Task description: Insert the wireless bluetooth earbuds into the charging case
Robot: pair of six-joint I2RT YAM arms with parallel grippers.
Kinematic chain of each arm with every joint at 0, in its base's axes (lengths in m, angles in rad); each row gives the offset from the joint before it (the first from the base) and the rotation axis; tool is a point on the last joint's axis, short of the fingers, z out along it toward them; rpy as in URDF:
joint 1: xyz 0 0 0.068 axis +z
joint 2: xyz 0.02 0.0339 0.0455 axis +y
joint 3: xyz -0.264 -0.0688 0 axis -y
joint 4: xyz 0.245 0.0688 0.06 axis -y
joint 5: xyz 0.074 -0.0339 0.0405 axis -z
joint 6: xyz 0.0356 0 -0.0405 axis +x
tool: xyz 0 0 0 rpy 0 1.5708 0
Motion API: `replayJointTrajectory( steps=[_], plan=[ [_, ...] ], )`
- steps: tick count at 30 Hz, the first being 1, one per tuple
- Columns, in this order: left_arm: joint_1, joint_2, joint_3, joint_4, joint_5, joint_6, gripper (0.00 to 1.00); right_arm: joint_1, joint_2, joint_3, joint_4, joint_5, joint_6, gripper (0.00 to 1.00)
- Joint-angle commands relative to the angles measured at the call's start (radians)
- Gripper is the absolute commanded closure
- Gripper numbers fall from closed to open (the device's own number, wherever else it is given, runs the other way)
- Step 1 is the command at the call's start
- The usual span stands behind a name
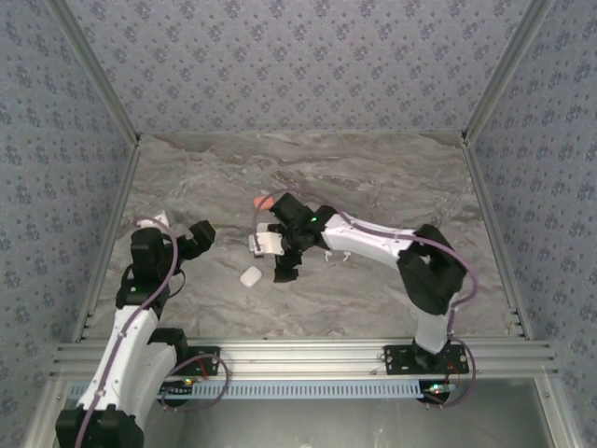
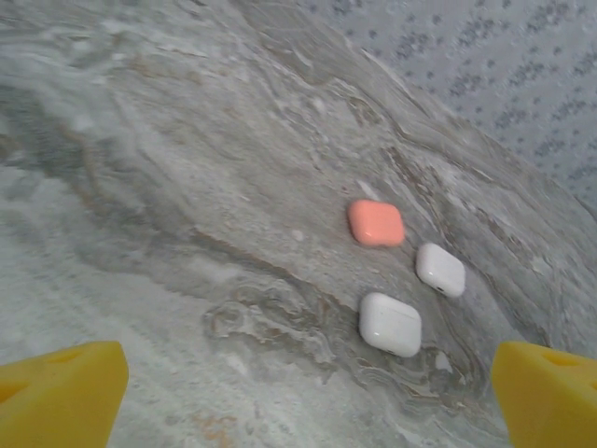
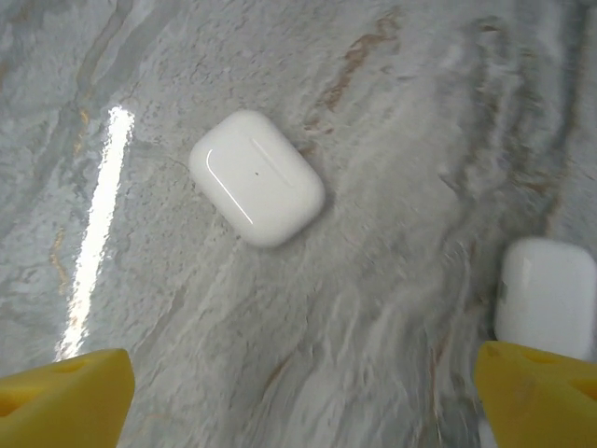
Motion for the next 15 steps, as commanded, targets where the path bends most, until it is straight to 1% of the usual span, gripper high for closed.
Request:
replayJointTrajectory(
  steps=[1, 5, 7, 10, 15],
  plan=[
    [0.043, -0.054, -0.014, -0.084, -0.019, -0.033, 0.01, 0.025, 0.09, 0.085, -0.047, 0.009, -0.145, 0.08],
    [0.089, -0.07, -0.027, -0.106, -0.006, -0.039, 0.01, 0.049, 0.188, 0.17, -0.069, 0.019, -0.181, 0.17],
    [0.1, -0.067, -0.032, -0.102, 0.009, -0.039, 0.01, 0.058, 0.226, 0.201, -0.084, 0.024, -0.196, 0.2],
    [0.107, -0.067, -0.039, -0.091, 0.022, -0.04, 0.01, 0.074, 0.272, 0.233, -0.098, 0.044, -0.214, 0.22],
    [0.109, -0.064, -0.041, -0.085, 0.029, -0.038, 0.01, 0.085, 0.325, 0.273, -0.107, 0.037, -0.216, 0.25]
  ],
)
